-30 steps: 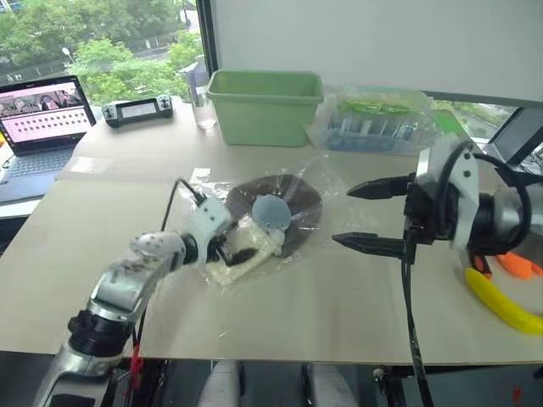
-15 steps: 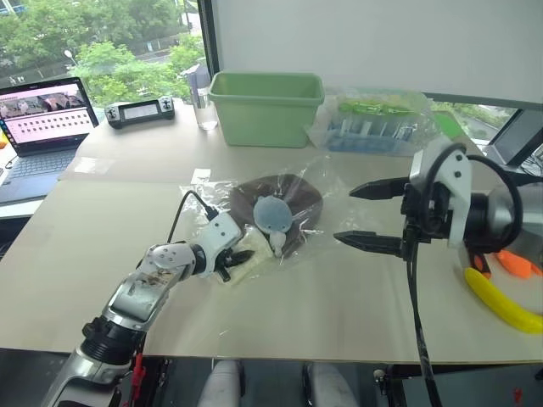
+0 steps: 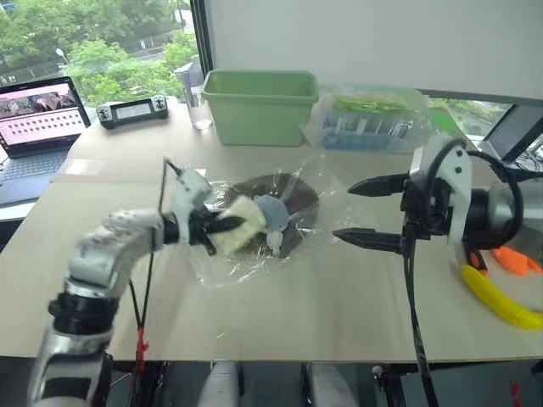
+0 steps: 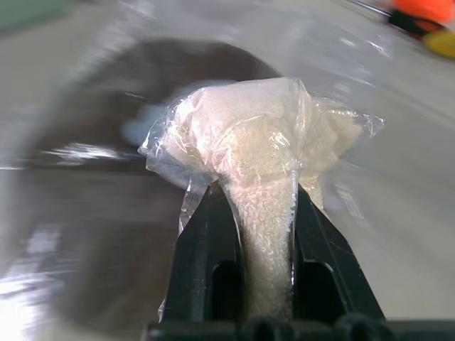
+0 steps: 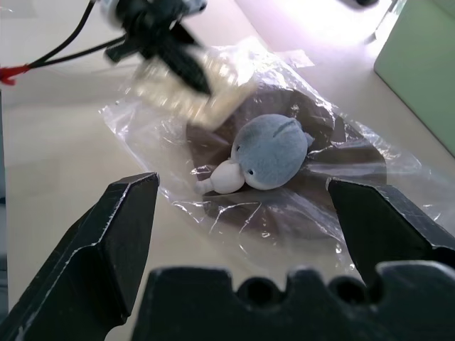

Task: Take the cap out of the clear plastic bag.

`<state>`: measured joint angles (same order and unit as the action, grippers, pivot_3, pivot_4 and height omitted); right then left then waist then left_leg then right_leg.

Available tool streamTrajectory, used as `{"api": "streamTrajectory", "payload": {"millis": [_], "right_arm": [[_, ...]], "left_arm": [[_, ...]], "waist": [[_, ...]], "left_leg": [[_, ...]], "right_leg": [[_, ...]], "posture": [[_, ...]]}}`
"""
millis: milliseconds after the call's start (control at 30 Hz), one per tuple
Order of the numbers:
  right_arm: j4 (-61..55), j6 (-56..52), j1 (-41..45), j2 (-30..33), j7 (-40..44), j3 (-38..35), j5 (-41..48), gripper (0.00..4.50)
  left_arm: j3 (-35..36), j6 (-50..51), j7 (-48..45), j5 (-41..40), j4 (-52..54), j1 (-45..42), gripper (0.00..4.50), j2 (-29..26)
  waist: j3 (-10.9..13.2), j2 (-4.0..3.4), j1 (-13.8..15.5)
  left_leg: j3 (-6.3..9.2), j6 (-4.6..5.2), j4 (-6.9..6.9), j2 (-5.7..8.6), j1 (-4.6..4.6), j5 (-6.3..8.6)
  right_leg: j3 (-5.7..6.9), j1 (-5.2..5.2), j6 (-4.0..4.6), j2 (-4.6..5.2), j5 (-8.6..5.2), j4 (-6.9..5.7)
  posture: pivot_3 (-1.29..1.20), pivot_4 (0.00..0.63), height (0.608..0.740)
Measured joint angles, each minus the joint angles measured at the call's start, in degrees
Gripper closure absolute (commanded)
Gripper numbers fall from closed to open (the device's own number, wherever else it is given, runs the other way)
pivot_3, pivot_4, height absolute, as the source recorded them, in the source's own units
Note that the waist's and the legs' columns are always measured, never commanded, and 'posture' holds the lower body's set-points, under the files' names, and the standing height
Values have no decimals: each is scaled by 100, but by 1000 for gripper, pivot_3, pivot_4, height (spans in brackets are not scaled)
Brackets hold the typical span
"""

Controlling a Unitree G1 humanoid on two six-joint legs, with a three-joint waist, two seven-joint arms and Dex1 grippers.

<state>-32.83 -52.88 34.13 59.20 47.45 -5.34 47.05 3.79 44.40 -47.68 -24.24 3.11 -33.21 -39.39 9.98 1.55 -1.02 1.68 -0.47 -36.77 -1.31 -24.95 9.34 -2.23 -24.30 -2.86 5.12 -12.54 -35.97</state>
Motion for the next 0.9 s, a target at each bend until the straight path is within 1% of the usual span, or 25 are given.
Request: {"api": "streamTrajectory", "payload": {"millis": [167,233,333,433,500,633,700,733,800,867,900], "right_arm": [[153,131,374,-376,2,-25,61,0],[235,155,438,-663,-38,-199,259,0],[403,166,518,-936,-171,-352,392,0],[516,222,557,-1087,-272,-476,403,0],[601,222,637,-1248,-383,-572,574,0],[618,222,801,-1299,-457,-678,769,0],[618,222,795,-1291,-476,-676,782,0],[617,222,794,-1282,-486,-676,787,0],[616,222,794,-1271,-499,-676,813,0],[617,222,794,-1261,-510,-675,818,0],[616,221,794,-1260,-517,-673,820,0]], "left_arm": [[73,-816,590,655,-1368,-65,4294,-46],[203,-1164,843,843,-1898,-80,4294,-3],[277,-1742,1166,1066,-2530,-96,4294,115],[320,-2265,1510,1303,-3188,-95,4294,184],[409,-2676,1724,1398,-3618,-138,4294,248],[672,-3280,2214,1506,-4521,-453,4294,290],[786,-3528,2371,1512,-4936,-567,3302,288],[817,-3647,2434,1518,-5129,-636,3208,288],[861,-3895,2584,1589,-5548,-773,2451,267],[907,-4109,2691,1622,-5929,-916,1860,233],[943,-4202,2725,1624,-6101,-981,1410,197]], "waist": [[3,5,11],[7,13,21],[8,15,42],[9,16,52],[9,17,44],[9,19,42],[9,19,29],[8,19,24],[8,19,19],[8,19,18],[8,19,16]], "left_leg": [[-2,0,0,0,-1,0],[-1,0,1,-1,-2,0],[-1,0,2,1,-7,0],[-1,-1,2,2,-11,0],[-1,-1,2,1,-11,0],[-1,-1,2,-2,-8,0],[-5,-1,2,-1,-8,0],[-5,-1,2,-2,-8,0],[-6,-1,2,-3,-7,0],[-7,-1,2,-4,-7,0],[-7,-1,2,-4,-7,0]], "right_leg": [[-2,0,-16,0,11,2],[-2,0,-29,0,19,3],[-2,0,-36,3,26,5],[-2,-2,-30,3,31,6],[-1,-4,-30,3,33,4],[1,-2,-36,1,33,2],[0,-3,-38,3,33,2],[0,-3,-39,2,34,2],[1,-3,-38,1,34,2],[1,-4,-38,1,34,1],[1,-4,-38,1,34,1]], "posture": [[0,150,740],[0,150,740],[0,150,740],[0,150,740],[0,150,740],[0,150,740],[0,150,740],[0,150,740],[0,150,740],[0,150,740],[0,150,740]]}}
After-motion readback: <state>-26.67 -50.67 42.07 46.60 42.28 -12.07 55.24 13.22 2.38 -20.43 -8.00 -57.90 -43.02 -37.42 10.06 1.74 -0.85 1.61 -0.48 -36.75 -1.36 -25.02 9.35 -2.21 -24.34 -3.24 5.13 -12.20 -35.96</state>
